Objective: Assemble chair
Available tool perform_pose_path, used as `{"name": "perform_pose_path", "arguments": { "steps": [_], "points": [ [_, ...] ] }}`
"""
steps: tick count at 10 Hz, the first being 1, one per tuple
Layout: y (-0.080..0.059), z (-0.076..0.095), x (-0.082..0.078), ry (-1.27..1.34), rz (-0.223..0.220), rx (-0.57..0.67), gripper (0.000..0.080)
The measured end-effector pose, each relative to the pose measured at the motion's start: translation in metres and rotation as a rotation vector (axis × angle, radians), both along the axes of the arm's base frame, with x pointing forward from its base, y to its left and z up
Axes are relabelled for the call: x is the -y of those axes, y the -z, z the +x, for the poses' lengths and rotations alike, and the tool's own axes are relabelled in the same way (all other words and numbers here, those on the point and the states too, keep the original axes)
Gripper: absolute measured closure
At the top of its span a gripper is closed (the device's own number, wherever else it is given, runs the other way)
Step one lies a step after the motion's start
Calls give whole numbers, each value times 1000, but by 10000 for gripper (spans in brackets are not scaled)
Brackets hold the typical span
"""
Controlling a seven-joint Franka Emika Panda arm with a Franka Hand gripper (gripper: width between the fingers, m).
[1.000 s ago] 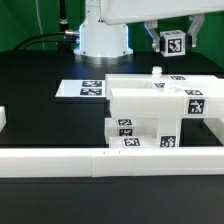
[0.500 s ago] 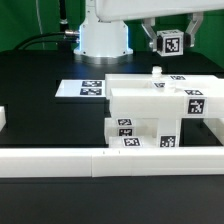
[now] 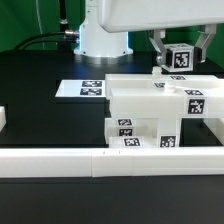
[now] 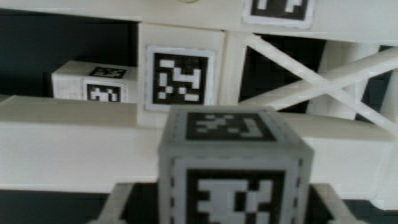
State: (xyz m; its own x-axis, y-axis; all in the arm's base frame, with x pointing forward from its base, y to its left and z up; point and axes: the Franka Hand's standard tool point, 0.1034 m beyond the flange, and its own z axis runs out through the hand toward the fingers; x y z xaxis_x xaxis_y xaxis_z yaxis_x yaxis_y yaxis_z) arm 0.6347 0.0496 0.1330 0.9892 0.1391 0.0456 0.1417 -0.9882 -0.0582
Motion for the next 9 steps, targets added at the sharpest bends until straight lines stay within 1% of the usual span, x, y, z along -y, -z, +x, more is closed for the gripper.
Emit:
{"name": "perform_pose_path", "arguments": {
  "steps": [1,2,3,4,5,6,7,9],
  "points": [
    [-1,2,1,-16,-2,0,515],
    [-3,12,4,-34,-5,8,515],
    [-3,23,7,-37,-8,17,515],
    [-1,29,13,-53,-12,24,515],
    [3,29,19,-47,-14,21,515],
    [7,26,21,-22,-13,12,515],
    [9,21,20,-1,-11,4,515],
    [9,20,17,26,-10,0,515]
  ]
}}
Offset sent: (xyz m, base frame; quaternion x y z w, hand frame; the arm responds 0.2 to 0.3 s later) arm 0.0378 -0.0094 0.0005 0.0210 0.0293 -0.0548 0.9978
